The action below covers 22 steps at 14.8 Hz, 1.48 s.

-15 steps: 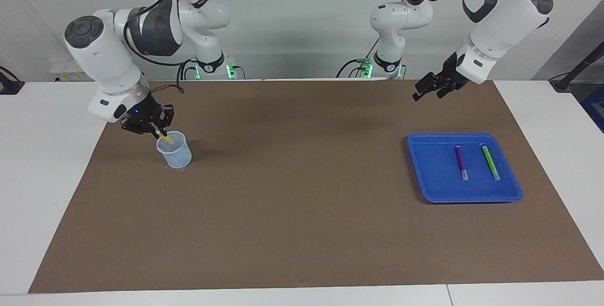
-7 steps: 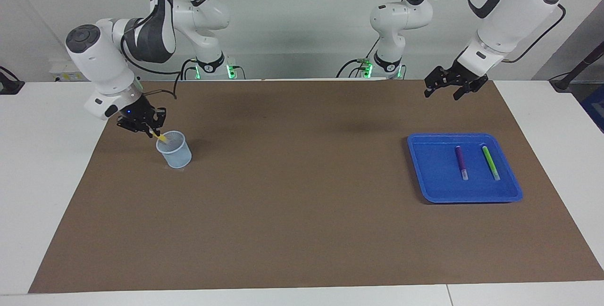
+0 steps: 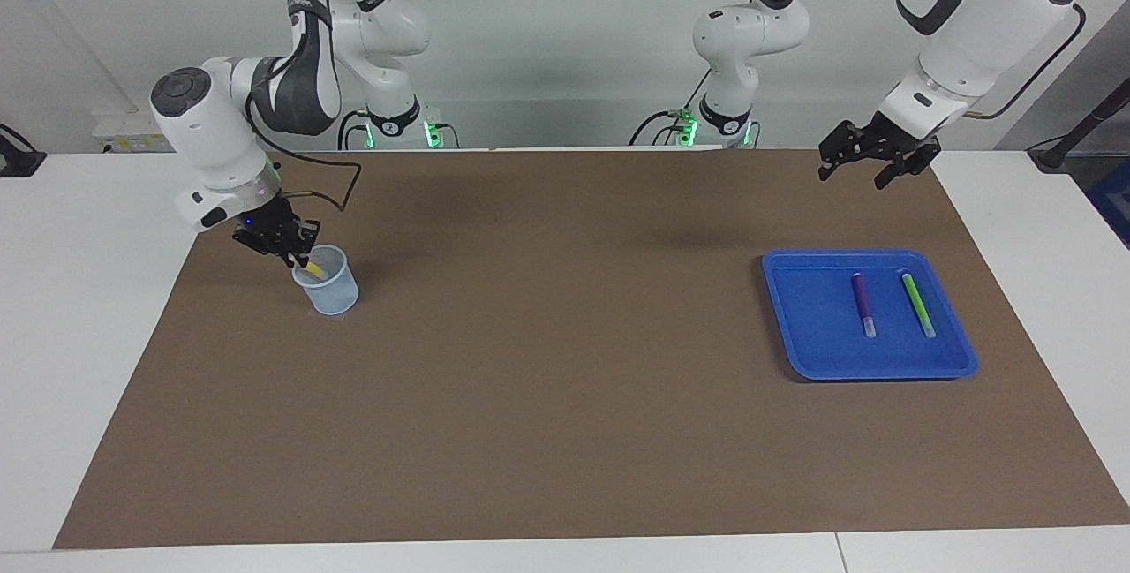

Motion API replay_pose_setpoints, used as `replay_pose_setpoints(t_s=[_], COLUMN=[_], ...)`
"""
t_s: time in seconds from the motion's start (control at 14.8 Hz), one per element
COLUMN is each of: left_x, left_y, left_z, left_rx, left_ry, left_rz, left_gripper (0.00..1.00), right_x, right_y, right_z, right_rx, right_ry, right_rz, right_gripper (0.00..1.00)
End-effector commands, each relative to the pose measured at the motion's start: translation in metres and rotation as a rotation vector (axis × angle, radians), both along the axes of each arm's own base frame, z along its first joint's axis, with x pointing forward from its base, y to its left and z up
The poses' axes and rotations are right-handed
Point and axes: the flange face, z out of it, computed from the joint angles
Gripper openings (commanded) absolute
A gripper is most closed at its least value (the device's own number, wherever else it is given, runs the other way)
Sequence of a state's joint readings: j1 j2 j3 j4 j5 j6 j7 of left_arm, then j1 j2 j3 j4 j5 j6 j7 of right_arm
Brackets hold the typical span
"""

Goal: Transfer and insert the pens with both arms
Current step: 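Lower the yellow pen into the white cup with the right gripper, then withdraw the right gripper from the cup while the left gripper reaches the purple pen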

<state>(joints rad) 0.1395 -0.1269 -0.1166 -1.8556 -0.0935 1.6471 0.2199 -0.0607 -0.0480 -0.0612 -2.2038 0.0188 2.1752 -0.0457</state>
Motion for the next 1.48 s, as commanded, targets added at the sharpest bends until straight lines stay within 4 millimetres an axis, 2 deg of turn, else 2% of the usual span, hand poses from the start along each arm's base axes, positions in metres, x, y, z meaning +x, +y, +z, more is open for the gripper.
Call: replay_pose_setpoints(t_s=[0.0,0.07,0.13,0.27,0.4,0.47,0.61,0.74,0.94,1.08,1.42], left_x=[-0.005,-0.007,-0.008,-0.008,-0.001,0.004,0.010,0.017,0.027,0.032,0.046], left_y=[0.017,0.036,0.045,0.065,0.068,0.070,0.073,0.075,0.086,0.088,0.099], left_z=[-0.012,-0.019,-0.030,-0.038,-0.047,-0.057,-0.077,-0.098,-0.124,-0.139,-0.180], left_rx=[0.041,0.041,0.040,0.037,0.036,0.035,0.036,0.036,0.034,0.037,0.032], left_ry=[-0.026,-0.029,-0.034,-0.031,-0.039,-0.044,-0.059,-0.069,-0.087,-0.106,-0.118], left_rz=[-0.025,-0.008,-0.031,-0.020,-0.015,-0.012,-0.009,-0.011,-0.034,-0.047,-0.055], left_gripper=[1.00,1.00,1.00,0.99,0.99,0.99,0.97,0.96,0.95,0.93,0.92], right_x=[-0.013,-0.015,-0.015,-0.017,-0.016,-0.013,-0.005,-0.001,0.001,0.001,-0.001], right_y=[-0.004,-0.010,-0.012,-0.010,-0.002,0.006,0.036,0.073,0.139,0.175,0.242], right_z=[-0.002,-0.002,-0.002,-0.002,0.005,0.016,0.038,0.048,0.053,0.057,0.065], right_rx=[0.017,0.023,0.025,0.028,0.032,0.037,0.082,0.146,0.232,0.263,0.445], right_ry=[0.012,0.017,0.023,0.045,0.061,0.067,0.081,0.078,0.063,0.032,0.000], right_rz=[-0.058,-0.072,-0.076,-0.072,-0.059,-0.047,-0.049,-0.080,-0.160,-0.189,-0.324], right_gripper=[0.40,0.69,0.72,0.85,0.85,0.85,0.84,0.83,0.77,0.76,0.74])
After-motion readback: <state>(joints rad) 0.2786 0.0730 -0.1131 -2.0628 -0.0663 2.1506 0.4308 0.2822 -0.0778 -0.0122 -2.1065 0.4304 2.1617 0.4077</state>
